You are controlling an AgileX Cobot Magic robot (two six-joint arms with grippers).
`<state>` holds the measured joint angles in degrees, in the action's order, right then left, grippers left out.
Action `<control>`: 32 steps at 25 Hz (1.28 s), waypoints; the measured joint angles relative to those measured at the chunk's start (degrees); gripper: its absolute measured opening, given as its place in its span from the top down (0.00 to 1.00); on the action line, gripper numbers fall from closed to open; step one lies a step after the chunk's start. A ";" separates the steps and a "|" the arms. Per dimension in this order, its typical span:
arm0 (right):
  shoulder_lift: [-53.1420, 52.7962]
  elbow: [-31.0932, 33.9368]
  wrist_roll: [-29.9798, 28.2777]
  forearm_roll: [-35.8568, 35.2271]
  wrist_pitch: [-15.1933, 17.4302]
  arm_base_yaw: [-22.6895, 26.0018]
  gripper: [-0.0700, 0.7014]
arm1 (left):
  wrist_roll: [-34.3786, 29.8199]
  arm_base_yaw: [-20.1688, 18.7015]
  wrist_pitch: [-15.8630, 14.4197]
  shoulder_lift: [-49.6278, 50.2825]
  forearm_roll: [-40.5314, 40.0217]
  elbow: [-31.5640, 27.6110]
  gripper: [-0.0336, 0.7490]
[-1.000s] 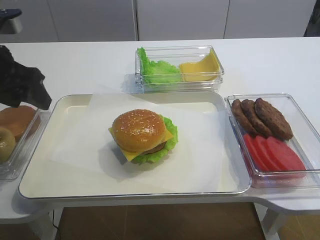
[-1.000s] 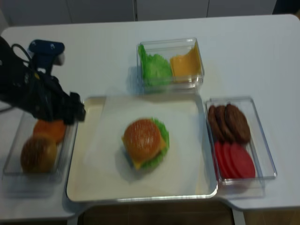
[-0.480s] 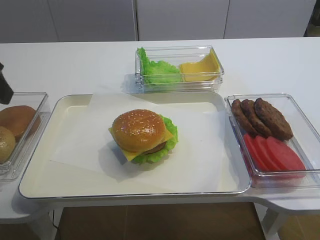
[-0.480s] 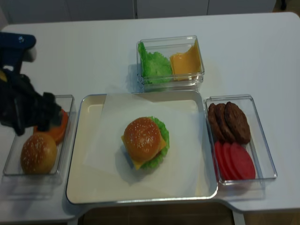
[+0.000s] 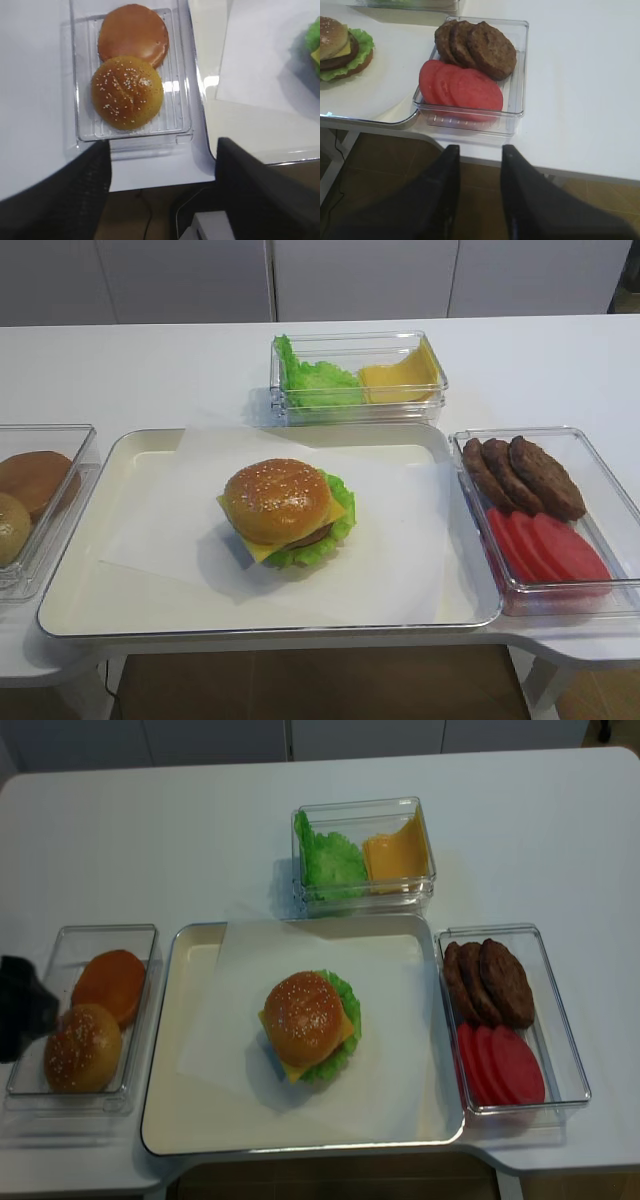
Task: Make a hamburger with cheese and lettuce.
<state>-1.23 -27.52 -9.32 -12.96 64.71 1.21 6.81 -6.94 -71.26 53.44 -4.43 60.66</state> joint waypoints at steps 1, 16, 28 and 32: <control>0.00 0.00 0.00 0.00 0.00 0.00 0.63 | 0.99 0.00 -0.14 -1.70 -0.35 0.00 0.34; 0.00 0.00 -0.12 0.00 0.00 0.00 0.63 | 5.70 0.09 -1.49 -27.29 -0.47 -1.63 0.34; 0.00 0.00 -0.12 0.00 0.00 0.00 0.63 | 1.07 0.09 -2.30 -48.96 -1.41 -12.54 0.34; 0.00 0.00 -0.12 0.00 0.00 0.00 0.63 | 0.67 0.09 -2.42 -54.14 -2.02 -15.15 0.34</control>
<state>-1.23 -27.52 -9.44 -12.96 64.71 1.21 7.48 -6.85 -73.68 -0.70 -6.45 45.51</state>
